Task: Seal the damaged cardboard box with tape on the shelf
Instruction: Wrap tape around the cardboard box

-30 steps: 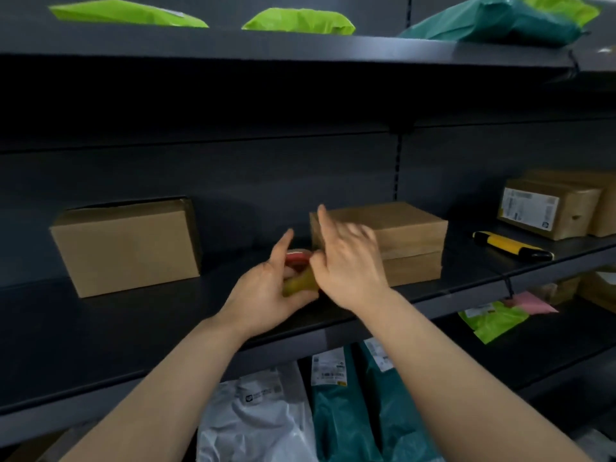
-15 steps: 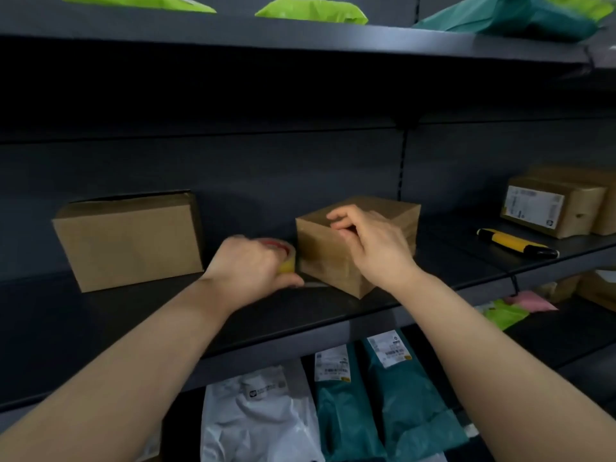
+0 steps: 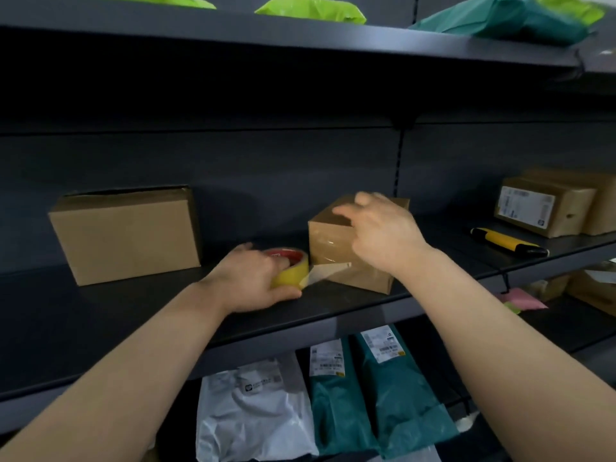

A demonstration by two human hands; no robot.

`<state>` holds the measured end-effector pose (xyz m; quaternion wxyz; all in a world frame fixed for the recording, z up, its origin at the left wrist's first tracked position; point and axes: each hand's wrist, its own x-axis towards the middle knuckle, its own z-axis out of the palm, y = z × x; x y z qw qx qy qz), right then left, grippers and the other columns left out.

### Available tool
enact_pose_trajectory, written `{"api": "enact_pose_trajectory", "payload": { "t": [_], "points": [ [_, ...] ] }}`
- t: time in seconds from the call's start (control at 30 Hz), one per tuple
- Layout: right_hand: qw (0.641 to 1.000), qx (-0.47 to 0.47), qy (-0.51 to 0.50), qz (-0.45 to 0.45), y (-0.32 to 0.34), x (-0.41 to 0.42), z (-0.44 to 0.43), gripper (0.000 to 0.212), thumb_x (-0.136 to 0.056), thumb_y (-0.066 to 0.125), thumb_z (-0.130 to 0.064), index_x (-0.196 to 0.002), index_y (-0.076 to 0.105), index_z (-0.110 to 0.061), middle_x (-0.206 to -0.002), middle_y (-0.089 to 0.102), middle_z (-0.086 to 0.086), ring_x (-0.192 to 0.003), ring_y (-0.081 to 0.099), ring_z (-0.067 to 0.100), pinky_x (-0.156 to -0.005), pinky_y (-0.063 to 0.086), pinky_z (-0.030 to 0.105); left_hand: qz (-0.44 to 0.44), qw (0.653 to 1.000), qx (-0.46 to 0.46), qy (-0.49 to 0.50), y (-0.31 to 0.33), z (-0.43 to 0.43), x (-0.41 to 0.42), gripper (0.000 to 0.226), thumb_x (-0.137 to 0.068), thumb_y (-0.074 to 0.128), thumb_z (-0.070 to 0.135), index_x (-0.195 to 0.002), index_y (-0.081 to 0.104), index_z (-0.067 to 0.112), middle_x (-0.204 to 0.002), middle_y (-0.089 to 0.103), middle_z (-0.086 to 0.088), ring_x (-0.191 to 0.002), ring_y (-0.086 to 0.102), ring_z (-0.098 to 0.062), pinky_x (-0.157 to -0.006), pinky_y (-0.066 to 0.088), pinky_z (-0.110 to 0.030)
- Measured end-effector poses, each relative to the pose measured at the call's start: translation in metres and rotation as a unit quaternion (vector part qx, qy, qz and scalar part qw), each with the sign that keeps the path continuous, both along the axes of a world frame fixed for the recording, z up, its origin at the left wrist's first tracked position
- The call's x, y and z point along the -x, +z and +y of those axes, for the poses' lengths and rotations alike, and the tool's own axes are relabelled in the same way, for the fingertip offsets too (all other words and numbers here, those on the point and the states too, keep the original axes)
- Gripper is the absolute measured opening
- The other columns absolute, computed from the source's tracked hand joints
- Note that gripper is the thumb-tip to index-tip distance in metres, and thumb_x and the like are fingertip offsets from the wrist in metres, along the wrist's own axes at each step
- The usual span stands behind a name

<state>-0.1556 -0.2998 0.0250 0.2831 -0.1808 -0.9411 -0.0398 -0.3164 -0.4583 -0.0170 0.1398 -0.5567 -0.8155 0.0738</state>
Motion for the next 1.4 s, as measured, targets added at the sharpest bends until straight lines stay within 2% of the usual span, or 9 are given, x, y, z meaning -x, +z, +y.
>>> {"api": "enact_pose_trajectory", "payload": {
  "t": [0.1,0.17,0.23,0.5,0.9,1.07,1.17,1.3,1.4],
  "points": [
    [0.998,0.015,-0.054,-0.035,0.005,0.028,-0.017,0.038,-0.089,0.045,-0.018,-0.125,0.056,-0.014,-0.124,0.049,0.008,-0.114,0.044,0.029,-0.085,0.040,0.039,-0.007,1.000,0.007,-0.013,0.002,-0.008,0.002,0.052,-0.091,0.047,0.061,-0.130,0.053,0.027,-0.115,0.066,0.002,-0.109,0.060,-0.017,-0.117,0.024,-0.042],
    [0.995,0.071,-0.051,-0.041,0.001,0.033,-0.016,0.031,-0.093,0.041,-0.022,-0.122,0.049,-0.018,-0.116,0.058,0.008,-0.102,0.053,0.029,-0.076,0.041,0.037,0.028,0.999,-0.018,-0.007,0.002,-0.012,0.002,0.052,-0.092,0.045,0.062,-0.128,0.055,0.025,-0.116,0.066,0.000,-0.107,0.061,-0.019,-0.106,0.036,-0.037],
    [0.997,0.050,-0.055,-0.032,-0.005,0.028,-0.011,0.026,-0.098,0.036,-0.028,-0.120,0.048,-0.022,-0.105,0.065,0.005,-0.092,0.060,0.028,-0.068,0.038,0.034,0.059,0.997,-0.056,0.007,0.002,-0.015,0.003,0.055,-0.091,0.044,0.066,-0.122,0.059,0.024,-0.112,0.068,-0.001,-0.103,0.062,-0.021,-0.093,0.042,-0.033],
    [0.999,0.037,-0.029,0.015,-0.012,0.012,-0.004,0.027,-0.094,0.037,-0.033,-0.113,0.056,-0.035,-0.116,0.068,-0.014,-0.101,0.063,0.019,-0.077,0.048,0.032,0.135,0.982,-0.109,0.070,0.005,-0.013,0.012,0.072,-0.084,0.035,0.079,-0.125,0.061,0.026,-0.102,0.071,-0.002,-0.097,0.065,-0.022,-0.100,0.042,-0.036],
    [0.997,0.067,-0.008,0.025,-0.009,0.008,-0.005,0.021,-0.092,0.046,-0.033,-0.108,0.058,-0.037,-0.123,0.062,-0.027,-0.109,0.061,0.010,-0.080,0.046,0.028,0.086,0.987,-0.117,0.070,0.002,-0.002,0.011,0.068,-0.086,0.037,0.077,-0.127,0.058,0.027,-0.107,0.069,-0.003,-0.101,0.064,-0.023,-0.098,0.042,-0.037],
    [0.991,0.104,0.025,0.083,-0.009,0.007,-0.003,0.009,-0.083,0.056,-0.044,-0.081,0.062,-0.038,-0.104,0.069,-0.028,-0.104,0.063,0.002,-0.087,0.050,0.030,0.052,0.993,-0.100,0.046,0.006,0.005,0.008,0.068,-0.084,0.036,0.079,-0.124,0.059,0.028,-0.105,0.069,-0.001,-0.100,0.063,-0.021,-0.098,0.040,-0.039],
    [0.982,0.155,0.032,0.100,0.000,-0.003,0.003,0.029,-0.084,0.057,-0.057,-0.071,0.061,-0.031,-0.085,0.071,-0.018,-0.090,0.064,0.006,-0.082,0.051,0.033,0.050,0.994,-0.100,0.003,0.010,0.009,-0.008,0.066,-0.083,0.037,0.080,-0.113,0.063,0.027,-0.095,0.069,0.002,-0.092,0.065,-0.018,-0.094,0.041,-0.037],
    [0.998,0.017,-0.059,-0.002,0.020,0.003,-0.016,0.047,-0.085,0.041,-0.073,-0.098,0.054,-0.029,-0.090,0.064,-0.010,-0.090,0.062,0.016,-0.073,0.046,0.032,0.033,0.992,-0.116,0.030,0.006,0.019,-0.037,0.058,-0.086,0.040,0.076,-0.106,0.064,0.028,-0.084,0.064,0.003,-0.081,0.063,-0.018,-0.060,0.040,-0.030],
    [0.994,0.043,-0.093,-0.040,0.001,0.028,-0.045,0.056,-0.095,0.035,-0.059,-0.130,0.049,-0.018,-0.128,0.053,0.005,-0.115,0.051,0.028,-0.090,0.041,0.041,-0.020,0.990,-0.122,0.061,0.001,0.034,-0.061,0.065,-0.089,0.039,0.071,-0.121,0.054,0.017,-0.094,0.067,-0.002,-0.079,0.061,-0.020,-0.060,0.042,-0.031]
  ]
}}
